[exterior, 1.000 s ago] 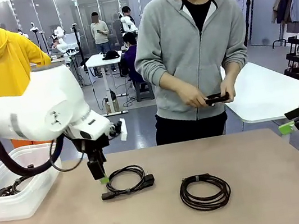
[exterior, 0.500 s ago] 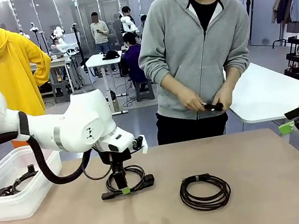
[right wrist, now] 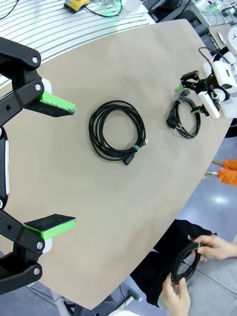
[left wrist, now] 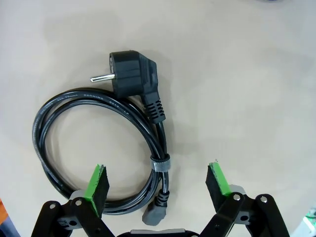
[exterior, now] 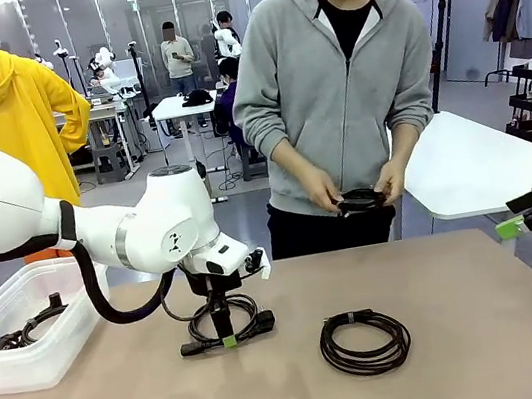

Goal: Organize and store the cables.
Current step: Place the Power Cable into the Organizing box.

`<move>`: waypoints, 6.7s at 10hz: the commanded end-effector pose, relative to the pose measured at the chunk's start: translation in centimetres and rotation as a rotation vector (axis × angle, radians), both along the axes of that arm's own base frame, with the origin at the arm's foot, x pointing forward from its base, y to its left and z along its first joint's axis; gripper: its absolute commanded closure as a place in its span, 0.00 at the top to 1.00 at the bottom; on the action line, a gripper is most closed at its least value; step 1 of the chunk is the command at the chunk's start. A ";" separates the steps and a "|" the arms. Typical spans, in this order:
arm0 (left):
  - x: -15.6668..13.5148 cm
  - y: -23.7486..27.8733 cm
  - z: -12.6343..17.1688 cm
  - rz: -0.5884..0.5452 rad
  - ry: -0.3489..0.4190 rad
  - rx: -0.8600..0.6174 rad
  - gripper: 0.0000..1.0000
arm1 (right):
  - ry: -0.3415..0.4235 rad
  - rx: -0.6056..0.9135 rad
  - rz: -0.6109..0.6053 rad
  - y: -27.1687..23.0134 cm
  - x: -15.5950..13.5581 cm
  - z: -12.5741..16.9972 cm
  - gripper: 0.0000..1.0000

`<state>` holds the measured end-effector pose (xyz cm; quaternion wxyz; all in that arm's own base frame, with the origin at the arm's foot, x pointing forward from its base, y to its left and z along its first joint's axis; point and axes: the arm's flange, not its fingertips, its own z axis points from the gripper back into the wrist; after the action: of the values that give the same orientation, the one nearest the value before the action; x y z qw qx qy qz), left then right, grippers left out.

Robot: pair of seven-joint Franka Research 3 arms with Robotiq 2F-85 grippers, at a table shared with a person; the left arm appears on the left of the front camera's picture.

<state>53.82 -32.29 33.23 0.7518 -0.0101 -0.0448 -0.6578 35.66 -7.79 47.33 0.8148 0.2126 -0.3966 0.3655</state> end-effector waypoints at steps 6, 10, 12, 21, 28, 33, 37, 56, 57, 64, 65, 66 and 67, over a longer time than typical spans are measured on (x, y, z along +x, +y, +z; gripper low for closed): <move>1.5 -0.9 -2.1 0.045 0.083 0.068 0.40 | -0.010 -0.005 0.021 -0.1 -0.3 -0.1 1.00; 1.5 -0.9 -2.2 0.035 0.093 0.063 0.14 | -0.010 -0.005 0.021 -0.1 -0.3 -0.1 1.00; 1.5 -0.7 -1.9 0.040 0.097 0.055 0.00 | -0.010 -0.005 0.021 -0.1 -0.3 -0.1 1.00; -3.9 1.7 11.6 -0.174 -0.120 0.031 0.11 | -0.010 -0.005 0.021 -0.1 -0.3 -0.1 1.00; -2.7 3.3 13.2 -0.230 -0.149 0.081 0.18 | -0.010 -0.005 0.021 -0.1 -0.3 -0.1 1.00; -4.1 20.2 16.3 -0.365 -0.365 0.039 0.18 | -0.010 -0.005 0.021 -0.1 -0.3 -0.1 1.00; -5.7 33.1 17.9 -0.335 -0.452 0.010 0.18 | -0.010 -0.005 0.021 -0.1 -0.3 -0.1 1.00; 1.4 42.1 7.8 -0.373 -0.344 0.045 0.55 | -0.010 -0.005 0.021 -0.1 -0.3 -0.1 1.00; 1.2 42.1 8.0 -0.379 -0.333 0.055 0.67 | -0.010 -0.005 0.021 -0.1 -0.3 -0.1 1.00; -1.4 42.6 10.3 -0.302 -0.308 0.058 0.94 | -0.010 -0.005 0.021 -0.1 -0.3 -0.1 1.00; -0.2 42.3 9.5 -0.351 -0.345 0.068 0.94 | -0.010 -0.005 0.021 -0.1 -0.3 -0.1 1.00; -0.2 42.3 9.5 -0.351 -0.345 0.068 0.94 | -0.010 -0.005 0.021 -0.1 -0.3 -0.1 1.00; -0.2 42.3 9.5 -0.351 -0.345 0.068 0.94 | -0.010 -0.005 0.021 -0.1 -0.3 -0.1 1.00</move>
<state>53.25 9.82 42.94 0.6148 0.1140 -0.1458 -0.7667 35.66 -7.85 47.34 0.8145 0.2129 -0.3971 0.3654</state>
